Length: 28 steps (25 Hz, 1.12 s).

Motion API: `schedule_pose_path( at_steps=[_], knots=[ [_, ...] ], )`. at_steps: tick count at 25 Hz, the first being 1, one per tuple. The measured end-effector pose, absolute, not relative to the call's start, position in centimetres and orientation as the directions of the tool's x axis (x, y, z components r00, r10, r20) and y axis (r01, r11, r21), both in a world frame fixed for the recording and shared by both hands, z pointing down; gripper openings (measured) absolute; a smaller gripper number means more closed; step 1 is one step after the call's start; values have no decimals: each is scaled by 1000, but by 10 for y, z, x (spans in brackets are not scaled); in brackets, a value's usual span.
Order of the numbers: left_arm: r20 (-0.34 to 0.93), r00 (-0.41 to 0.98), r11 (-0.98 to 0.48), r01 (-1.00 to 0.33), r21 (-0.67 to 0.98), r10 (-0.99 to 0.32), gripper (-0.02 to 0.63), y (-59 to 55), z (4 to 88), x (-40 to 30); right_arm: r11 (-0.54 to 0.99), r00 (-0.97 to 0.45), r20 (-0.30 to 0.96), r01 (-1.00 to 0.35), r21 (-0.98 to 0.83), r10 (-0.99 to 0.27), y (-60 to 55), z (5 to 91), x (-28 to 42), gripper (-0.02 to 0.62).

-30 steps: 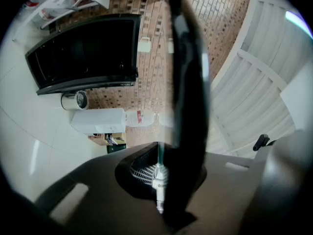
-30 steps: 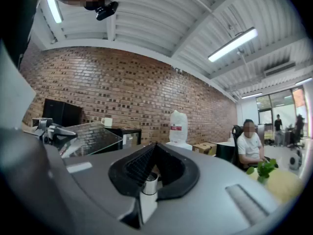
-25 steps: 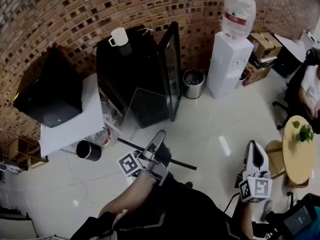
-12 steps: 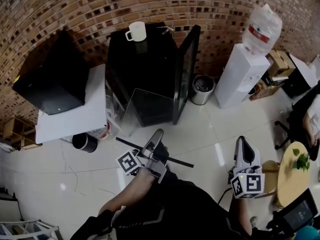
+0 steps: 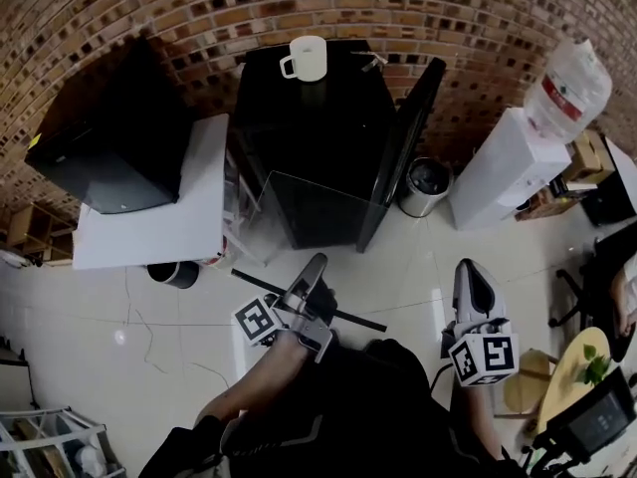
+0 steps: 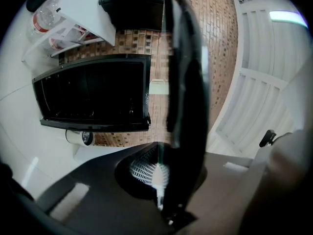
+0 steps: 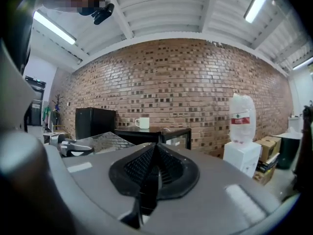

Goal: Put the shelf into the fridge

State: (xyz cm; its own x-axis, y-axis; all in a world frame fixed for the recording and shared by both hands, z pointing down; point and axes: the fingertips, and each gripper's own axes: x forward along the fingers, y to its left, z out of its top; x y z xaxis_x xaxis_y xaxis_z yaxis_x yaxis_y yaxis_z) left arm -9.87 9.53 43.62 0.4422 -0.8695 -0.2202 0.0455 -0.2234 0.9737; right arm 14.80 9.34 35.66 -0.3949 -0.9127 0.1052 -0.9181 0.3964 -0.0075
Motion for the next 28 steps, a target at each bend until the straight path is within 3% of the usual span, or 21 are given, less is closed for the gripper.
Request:
schedule_pose_path(
  at_steps=[15, 28],
  knots=[
    [-161, 185, -164, -4, 986, -969, 6, 3, 478, -112, 687, -685, 121, -726, -30, -719, -36, 372, 97, 6],
    [-122, 90, -125, -27, 992, -988, 6, -54, 517, -125, 753, -747, 150, -658, -29, -647, -63, 379, 108, 6]
  ],
)
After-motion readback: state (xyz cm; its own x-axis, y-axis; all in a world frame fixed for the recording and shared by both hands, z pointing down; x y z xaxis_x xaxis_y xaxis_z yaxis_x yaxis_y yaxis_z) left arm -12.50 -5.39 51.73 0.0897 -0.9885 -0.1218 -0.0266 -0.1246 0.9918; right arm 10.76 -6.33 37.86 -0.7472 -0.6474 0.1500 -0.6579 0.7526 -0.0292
